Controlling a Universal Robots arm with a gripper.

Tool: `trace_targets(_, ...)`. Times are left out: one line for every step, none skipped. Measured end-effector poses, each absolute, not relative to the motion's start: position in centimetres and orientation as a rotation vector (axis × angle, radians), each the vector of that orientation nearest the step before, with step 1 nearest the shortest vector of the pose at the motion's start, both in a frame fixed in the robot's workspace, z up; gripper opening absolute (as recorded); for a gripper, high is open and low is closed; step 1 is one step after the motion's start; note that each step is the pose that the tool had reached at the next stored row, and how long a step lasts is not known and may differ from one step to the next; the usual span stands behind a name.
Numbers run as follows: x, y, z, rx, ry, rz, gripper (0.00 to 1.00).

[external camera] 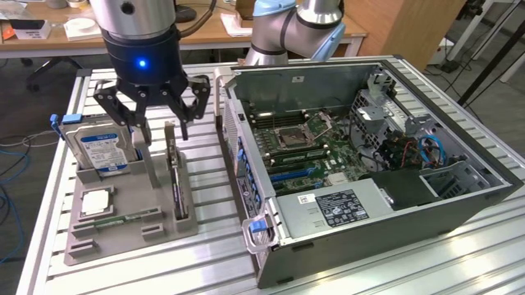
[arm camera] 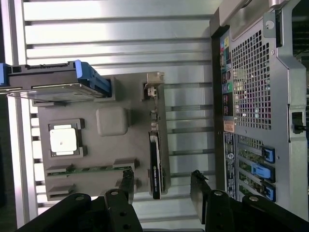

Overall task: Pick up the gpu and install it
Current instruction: 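Pick up the gpu and move the gpu toward the slot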

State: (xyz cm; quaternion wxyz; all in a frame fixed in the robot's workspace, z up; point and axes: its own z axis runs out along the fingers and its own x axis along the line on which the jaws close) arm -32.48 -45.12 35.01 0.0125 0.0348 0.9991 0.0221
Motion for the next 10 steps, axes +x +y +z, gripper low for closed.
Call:
trace_targets(-32.47,-45.12,34.96,0.108,3.114,0.069,0.59)
trace_targets(-32.45,-45.12,34.92,0.108,3.114,0.069,0.59)
trace_targets(-32.43,-45.12,34.87,0.108,3.114,0.069,0.59)
trace_targets(-32.42,-45.12,34.82,0.108,3.114,0.069,0.59)
trace_targets(-32.41,-45.13,34.76,0.108,3.114,0.069,0.59)
trace_targets(-32.4,-45.14,34.71,0.108,3.114,0.069,0.59)
trace_targets(-32.39,-45.16,34.66,0.108,3.114,0.069,0.59)
trace_targets(-32.38,-45.18,34.62,0.108,3.114,0.069,0.59)
trace_targets(-32.38,-45.19,34.57,0.108,3.114,0.069,0.59)
trace_targets(-32.37,-45.21,34.52,0.108,3.114,0.069,0.59)
